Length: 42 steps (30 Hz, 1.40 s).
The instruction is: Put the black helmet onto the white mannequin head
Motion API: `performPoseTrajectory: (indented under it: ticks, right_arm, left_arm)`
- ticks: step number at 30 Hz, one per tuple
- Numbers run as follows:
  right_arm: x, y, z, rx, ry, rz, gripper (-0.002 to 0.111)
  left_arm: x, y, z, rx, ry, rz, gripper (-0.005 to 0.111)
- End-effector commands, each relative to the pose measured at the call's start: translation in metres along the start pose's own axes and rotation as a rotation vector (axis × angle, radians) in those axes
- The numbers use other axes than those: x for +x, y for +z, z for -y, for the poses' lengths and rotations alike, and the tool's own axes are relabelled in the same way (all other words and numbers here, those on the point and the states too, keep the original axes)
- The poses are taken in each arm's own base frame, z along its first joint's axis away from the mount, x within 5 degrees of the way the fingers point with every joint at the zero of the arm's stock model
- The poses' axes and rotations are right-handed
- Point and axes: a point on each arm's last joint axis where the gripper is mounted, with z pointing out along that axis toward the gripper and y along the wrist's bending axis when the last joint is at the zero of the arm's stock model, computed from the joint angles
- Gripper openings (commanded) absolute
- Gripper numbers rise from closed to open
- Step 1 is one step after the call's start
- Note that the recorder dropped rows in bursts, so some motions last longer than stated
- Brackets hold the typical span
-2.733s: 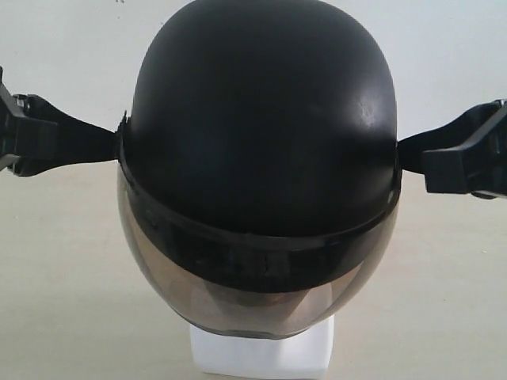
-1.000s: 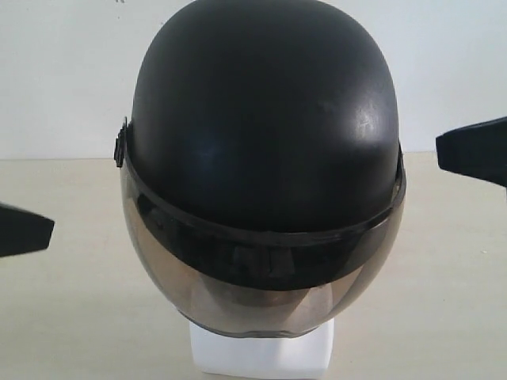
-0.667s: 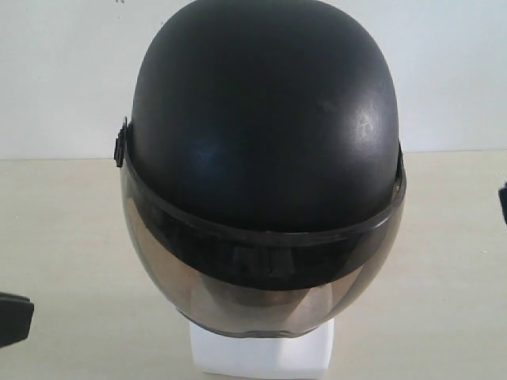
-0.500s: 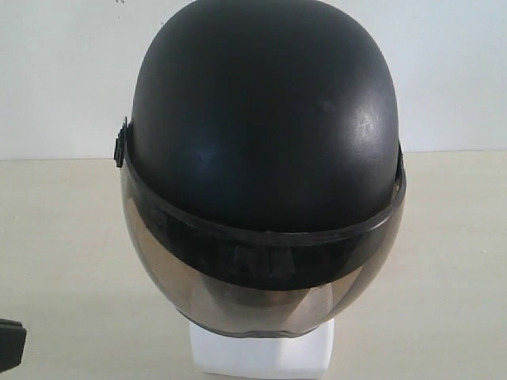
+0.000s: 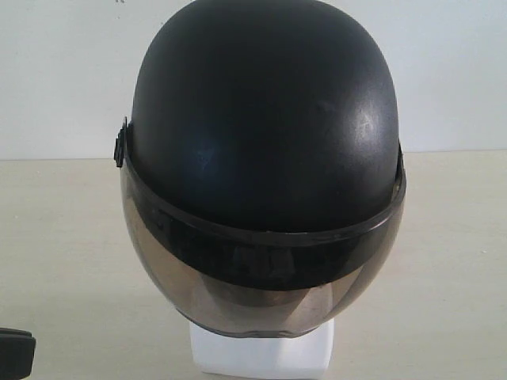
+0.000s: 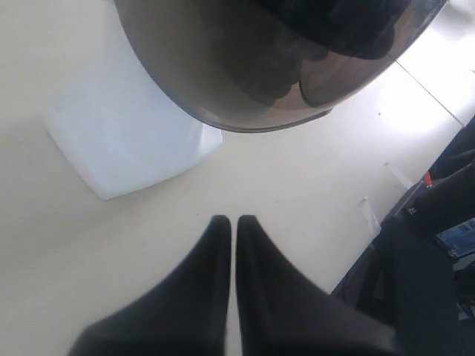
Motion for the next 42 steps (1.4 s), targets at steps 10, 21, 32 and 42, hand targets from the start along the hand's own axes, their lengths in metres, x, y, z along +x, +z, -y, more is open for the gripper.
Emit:
performPoseTrajectory:
  ticks: [10,21,32,42]
  right_arm:
    - [-0.001,-0.002,0.0,0.005,-0.005,0.007,0.0]
    - [-0.001,-0.002,0.0,0.005,-0.006,0.007,0.0]
    - [-0.001,-0.002,0.0,0.005,-0.006,0.007,0.0]
    - [-0.001,-0.002,0.0,0.005,-0.006,0.007,0.0]
  left_arm:
    - [0.001,0.0,0.002,0.014,0.002,0.008,0.004]
    - [0.012,-0.024,-0.007,-0.283,0.544,0.008,0.004]
    - [0.022,-0.082,-0.007,-0.841,1.045,0.13,0.004]
    - [0.03,-0.1,0.006,-0.941,1.101,0.291,0.004]
